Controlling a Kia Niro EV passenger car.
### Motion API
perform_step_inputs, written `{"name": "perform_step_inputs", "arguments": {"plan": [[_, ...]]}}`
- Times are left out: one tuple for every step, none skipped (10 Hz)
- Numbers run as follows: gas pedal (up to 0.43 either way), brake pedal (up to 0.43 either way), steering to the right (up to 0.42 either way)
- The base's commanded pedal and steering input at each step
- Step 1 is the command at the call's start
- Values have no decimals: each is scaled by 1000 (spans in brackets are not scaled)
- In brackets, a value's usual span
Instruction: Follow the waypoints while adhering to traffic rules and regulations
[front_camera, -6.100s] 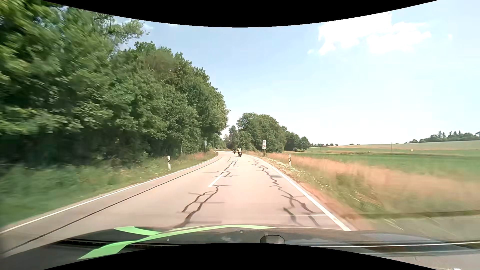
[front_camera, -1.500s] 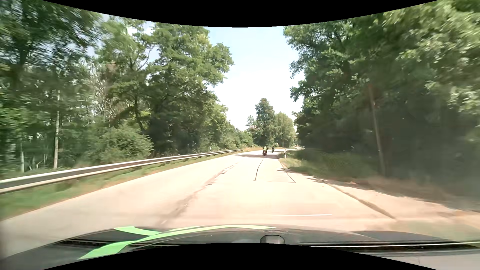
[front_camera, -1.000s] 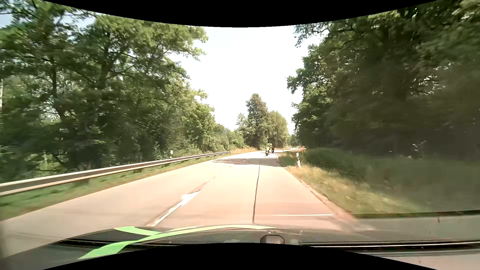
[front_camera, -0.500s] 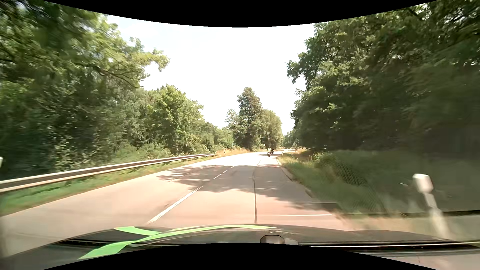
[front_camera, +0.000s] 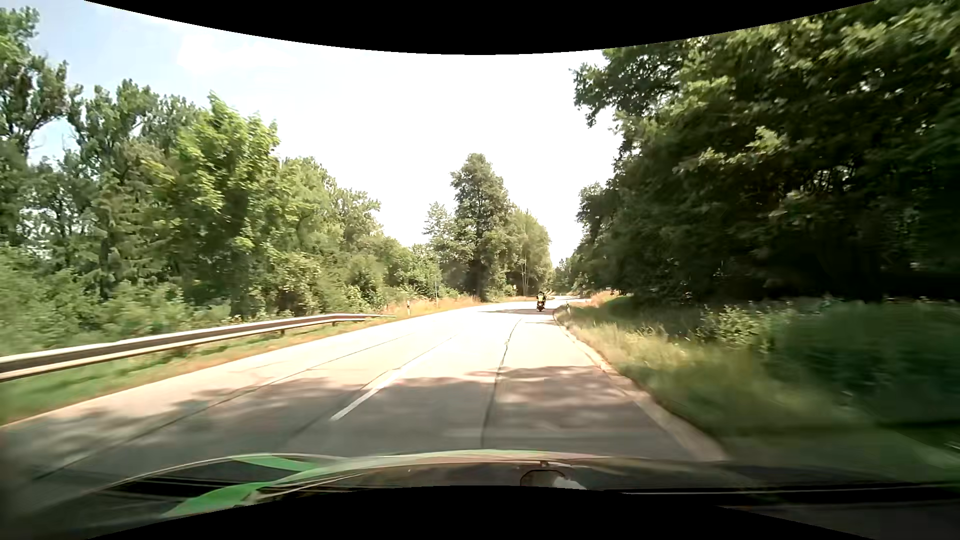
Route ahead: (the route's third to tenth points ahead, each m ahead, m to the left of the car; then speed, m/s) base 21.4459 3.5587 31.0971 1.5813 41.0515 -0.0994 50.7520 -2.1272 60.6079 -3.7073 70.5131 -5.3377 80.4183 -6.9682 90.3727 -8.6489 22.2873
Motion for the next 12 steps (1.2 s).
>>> {"name": "perform_step_inputs", "arguments": {"plan": [[240, 0, 16], [240, 0, 16], [240, 0, 16], [240, 0, 16], [268, 0, 16], [287, 0, 16], [299, 0, 16], [311, 0, 16], [311, 0, 17], [311, 0, 19], [311, 0, 19], [311, 0, 19]]}}
